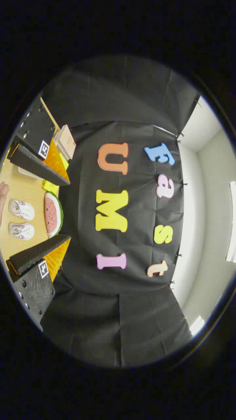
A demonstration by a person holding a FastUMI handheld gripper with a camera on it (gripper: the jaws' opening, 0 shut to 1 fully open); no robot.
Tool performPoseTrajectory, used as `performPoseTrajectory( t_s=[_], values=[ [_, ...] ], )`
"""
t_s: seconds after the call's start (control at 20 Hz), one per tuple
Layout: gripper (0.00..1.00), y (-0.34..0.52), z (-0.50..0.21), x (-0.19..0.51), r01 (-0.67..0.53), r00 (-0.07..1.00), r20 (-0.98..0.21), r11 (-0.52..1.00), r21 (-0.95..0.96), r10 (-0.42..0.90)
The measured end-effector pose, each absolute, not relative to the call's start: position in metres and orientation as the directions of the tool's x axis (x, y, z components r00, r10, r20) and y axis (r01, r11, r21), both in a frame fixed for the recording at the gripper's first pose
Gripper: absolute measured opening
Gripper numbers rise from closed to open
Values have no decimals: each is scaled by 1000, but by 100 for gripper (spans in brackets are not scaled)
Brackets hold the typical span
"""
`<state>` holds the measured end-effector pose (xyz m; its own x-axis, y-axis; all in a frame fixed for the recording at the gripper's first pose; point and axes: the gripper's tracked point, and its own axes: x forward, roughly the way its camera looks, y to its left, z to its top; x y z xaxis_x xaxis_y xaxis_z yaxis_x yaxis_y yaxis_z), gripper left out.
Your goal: Open the storage box then place both shoes into the box .Put the left shoe in first, then the right shoe, with the right side of both shoes facing outward in a uniform manner.
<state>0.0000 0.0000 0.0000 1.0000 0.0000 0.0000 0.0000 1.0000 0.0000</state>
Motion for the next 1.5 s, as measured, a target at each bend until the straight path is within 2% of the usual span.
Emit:
performPoseTrajectory(
  t_s=[0.65,0.8,1.0,1.25,1.4,1.5],
  values=[
    [95,0,-34,25,-22,997,-75,999,38,25],
    [95,-1,-54,47,-66,991,-116,996,65,74],
    [95,0,-97,91,-180,951,-231,975,129,206],
    [95,5,-169,154,-293,820,-421,917,272,387],
    [95,21,-211,181,-347,689,-503,847,403,522],
    [95,43,-239,189,-395,556,-527,762,513,643]
  ],
)
